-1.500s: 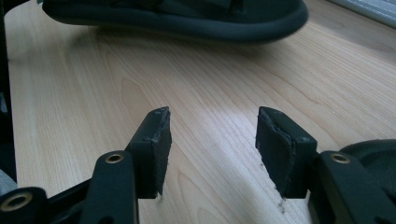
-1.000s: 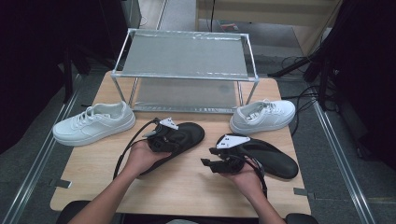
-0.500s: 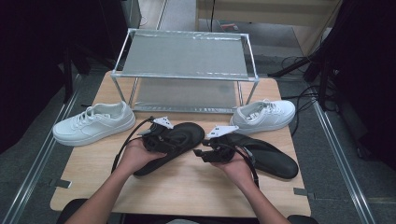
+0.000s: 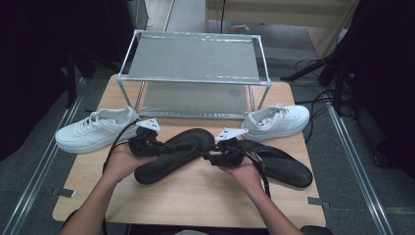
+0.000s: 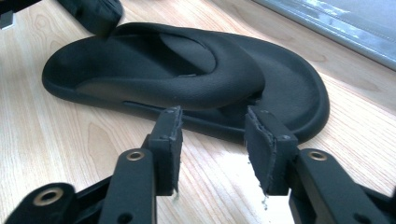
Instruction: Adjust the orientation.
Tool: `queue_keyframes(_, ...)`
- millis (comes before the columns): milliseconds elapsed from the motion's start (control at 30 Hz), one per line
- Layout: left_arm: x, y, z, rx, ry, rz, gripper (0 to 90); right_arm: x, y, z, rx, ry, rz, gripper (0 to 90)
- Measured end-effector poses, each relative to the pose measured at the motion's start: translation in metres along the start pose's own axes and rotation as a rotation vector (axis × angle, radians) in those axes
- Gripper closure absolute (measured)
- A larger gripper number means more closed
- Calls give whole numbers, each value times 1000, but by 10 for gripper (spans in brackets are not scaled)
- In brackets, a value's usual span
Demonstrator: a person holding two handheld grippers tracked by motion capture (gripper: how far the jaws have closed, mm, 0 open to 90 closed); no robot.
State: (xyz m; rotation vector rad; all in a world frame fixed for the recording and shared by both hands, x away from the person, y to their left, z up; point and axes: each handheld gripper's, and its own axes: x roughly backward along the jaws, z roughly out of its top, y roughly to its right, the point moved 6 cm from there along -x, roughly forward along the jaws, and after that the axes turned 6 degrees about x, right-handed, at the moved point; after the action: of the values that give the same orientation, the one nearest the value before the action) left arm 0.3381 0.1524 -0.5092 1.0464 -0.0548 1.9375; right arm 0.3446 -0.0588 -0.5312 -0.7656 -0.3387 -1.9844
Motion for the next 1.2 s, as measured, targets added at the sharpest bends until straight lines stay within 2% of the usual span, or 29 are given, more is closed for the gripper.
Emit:
queue_keyframes(67, 3, -5, -2, 0, -4, -2, 900, 0, -2, 0, -1, 1, 5, 630)
queue_keyframes(167, 6, -18, -7, 19, -4, 31, 900, 1, -4, 0, -4, 14, 10, 692)
queue_keyframes(233, 8, -25, -9, 16, 9, 57, 900, 0, -6, -1, 0, 19, 14, 737)
queue_keyframes(333, 11, -34, -12, 13, 32, 81, 900, -4, -13, -3, 10, -3, 26, 843)
queue_keyframes(400, 10, -40, -15, 18, 40, 93, 900, -6, -18, -1, 22, 5, 31, 900)
queue_keyframes(467, 9, -46, -17, 34, 52, 95, 900, -8, -23, 1, 22, 11, 38, 900)
queue_keyframes(600, 5, -50, -21, 72, 52, 59, 900, -12, -28, 5, 19, 23, 45, 900)
queue_keyframes(700, 3, -50, -22, 63, 43, 72, 900, -14, -30, 7, 2, 32, 55, 900)
queue_keyframes(833, 3, -49, -24, 48, 55, 81, 900, -17, -31, 8, -6, 26, 62, 900)
queue_keyframes(933, 7, -52, -25, 40, 55, 123, 900, -20, -32, 9, -9, 21, 69, 900)
queue_keyframes(1000, 10, -54, -26, 54, 70, 122, 900, -22, -32, 10, -2, 21, 72, 900)
queue_keyframes(1033, 11, -55, -27, 52, 65, 140, 900, -22, -33, 11, -1, 18, 74, 900)
queue_keyframes(1100, 13, -58, -29, 61, 67, 146, 900, -24, -34, 12, 0, 15, 82, 900)
queue_keyframes(1200, 10, -61, -34, 64, 39, 161, 900, -28, -34, 13, 3, 9, 90, 900)
